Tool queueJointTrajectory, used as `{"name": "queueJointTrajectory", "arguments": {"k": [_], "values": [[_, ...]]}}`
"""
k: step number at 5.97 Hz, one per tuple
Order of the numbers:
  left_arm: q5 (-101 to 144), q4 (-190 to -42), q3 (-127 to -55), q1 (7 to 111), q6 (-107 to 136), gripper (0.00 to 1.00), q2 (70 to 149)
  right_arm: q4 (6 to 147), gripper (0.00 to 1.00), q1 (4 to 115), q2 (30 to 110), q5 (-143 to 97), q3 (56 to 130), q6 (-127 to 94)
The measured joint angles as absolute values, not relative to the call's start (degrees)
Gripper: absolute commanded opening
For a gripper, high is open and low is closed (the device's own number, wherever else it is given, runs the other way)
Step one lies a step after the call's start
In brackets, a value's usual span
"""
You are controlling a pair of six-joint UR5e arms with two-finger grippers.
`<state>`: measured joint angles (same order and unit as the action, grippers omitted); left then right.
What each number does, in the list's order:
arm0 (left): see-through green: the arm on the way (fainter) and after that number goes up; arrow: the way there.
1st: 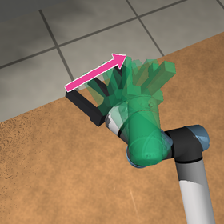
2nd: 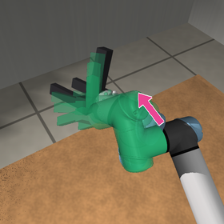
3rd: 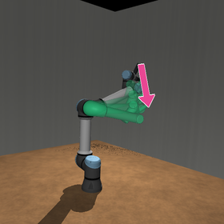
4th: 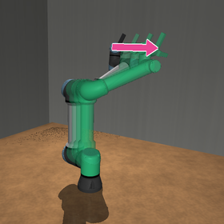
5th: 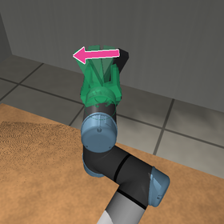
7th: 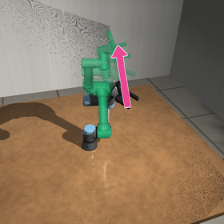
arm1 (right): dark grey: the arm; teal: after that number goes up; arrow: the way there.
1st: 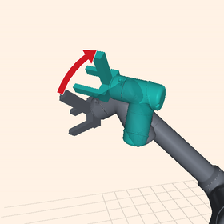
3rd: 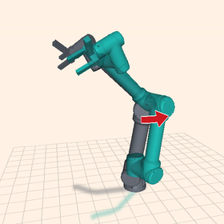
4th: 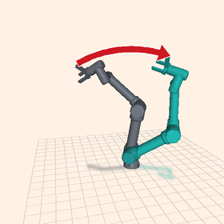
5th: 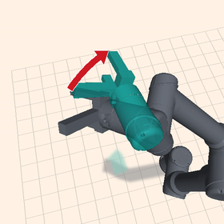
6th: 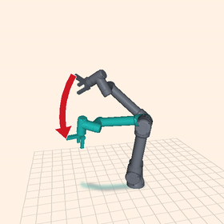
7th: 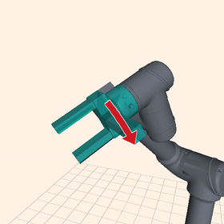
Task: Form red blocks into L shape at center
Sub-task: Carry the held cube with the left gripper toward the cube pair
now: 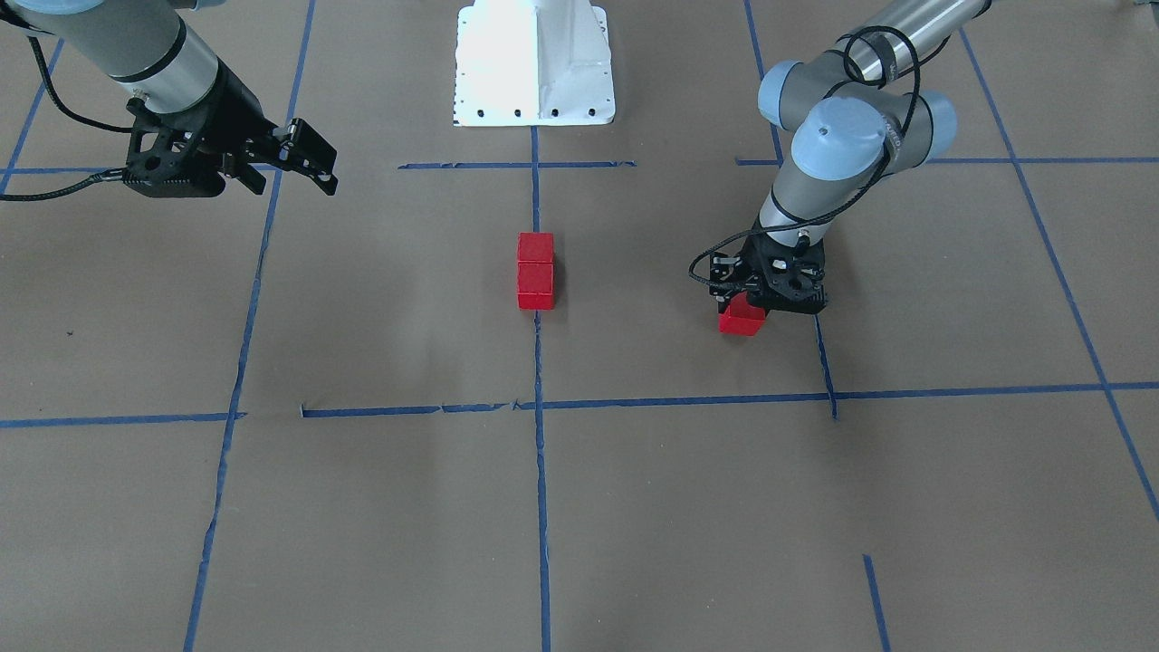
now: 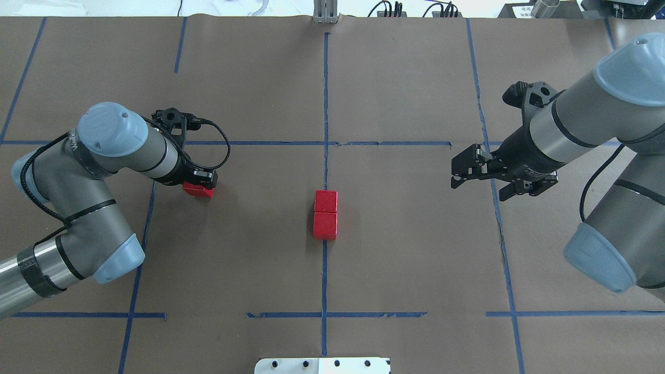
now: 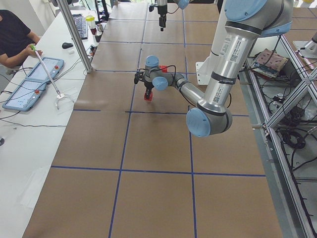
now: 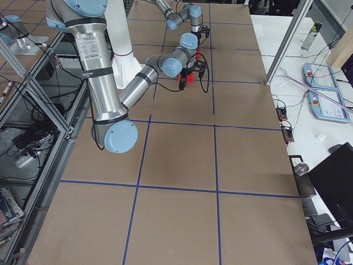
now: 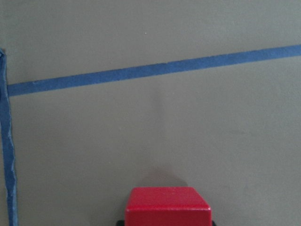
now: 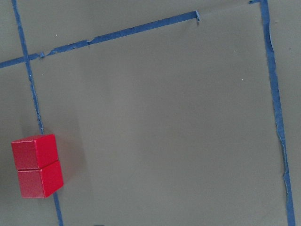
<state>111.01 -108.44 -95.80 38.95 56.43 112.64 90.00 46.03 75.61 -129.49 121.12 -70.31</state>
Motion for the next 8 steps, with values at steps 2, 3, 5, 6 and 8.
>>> {"name": "queueJointTrajectory", "arguments": {"k": [2,3,5,6,8], "values": [[110.3,-99.0,-96.3,39.5,65.3,0.0,119.7,90.0,1.0,46.1,75.7,-129.6,121.7,-70.5],[110.1,-95.7,-96.3,39.3,74.9,0.0,123.0,90.0,1.0,46.1,75.7,-129.6,121.8,-70.7],[108.5,-91.3,-95.7,36.6,102.2,0.0,129.6,90.0,1.0,46.1,75.8,-129.5,121.6,-70.7],[105.8,-89.0,-95.4,34.5,113.5,0.0,132.1,90.0,1.0,46.0,75.8,-129.5,121.5,-70.8],[102.8,-87.8,-92.5,31.9,130.2,0.0,134.3,90.0,1.0,46.0,75.8,-129.5,121.4,-70.8]]}}
